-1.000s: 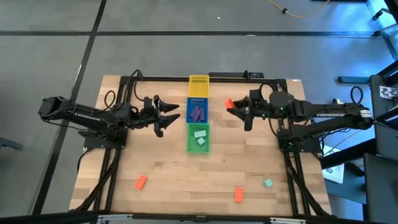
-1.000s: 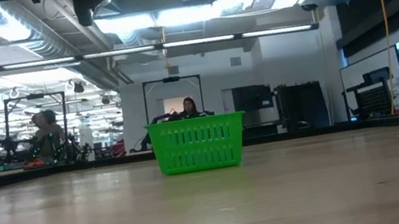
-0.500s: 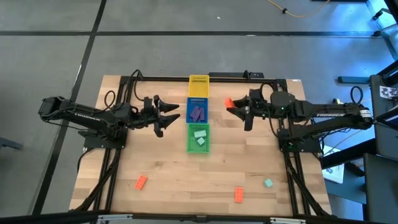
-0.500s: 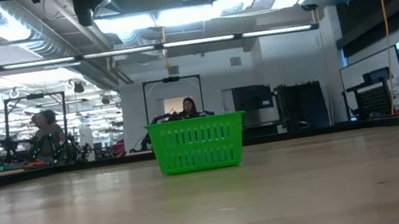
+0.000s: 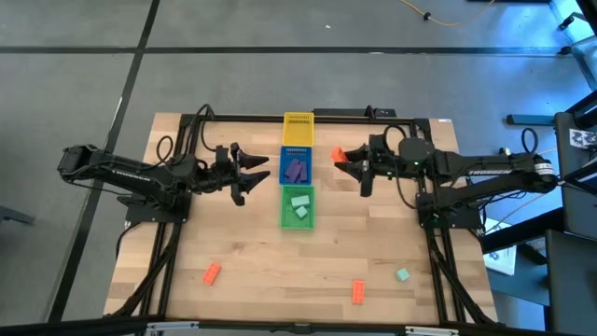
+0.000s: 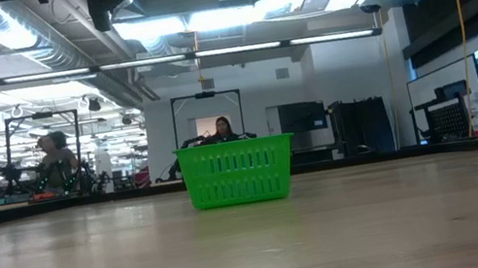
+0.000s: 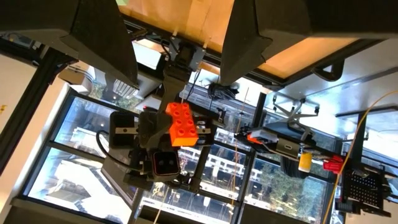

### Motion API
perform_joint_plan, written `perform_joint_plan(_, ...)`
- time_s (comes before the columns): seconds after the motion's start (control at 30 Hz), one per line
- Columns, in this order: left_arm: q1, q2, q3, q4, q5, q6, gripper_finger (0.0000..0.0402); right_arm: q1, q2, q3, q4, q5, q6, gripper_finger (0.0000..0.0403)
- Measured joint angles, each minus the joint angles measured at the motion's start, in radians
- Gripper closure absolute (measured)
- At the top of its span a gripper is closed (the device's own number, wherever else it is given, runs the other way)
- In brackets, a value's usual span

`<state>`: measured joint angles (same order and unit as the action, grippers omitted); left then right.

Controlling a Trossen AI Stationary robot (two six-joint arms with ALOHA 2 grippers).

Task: Sort & place blocks by color
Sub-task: Put the top orange game piece into the yellow basket

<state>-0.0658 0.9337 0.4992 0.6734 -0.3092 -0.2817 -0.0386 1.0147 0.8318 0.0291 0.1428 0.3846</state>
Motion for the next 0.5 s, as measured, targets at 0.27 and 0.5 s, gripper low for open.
perform_joint_plan(0.27, 0.000, 0.000, 0.000, 0.000, 0.003, 0.000, 0.0179, -0.087, 0.244, 0.188, 0.007, 0.047, -0.068, 0.0261)
perform_joint_plan(0.5, 0.000, 0.000, 0.000, 0.001, 0.004, 0.001, 0.0179, -0.230, 0.523, 0.375, 0.004, 0.049, -0.032, 0.0261)
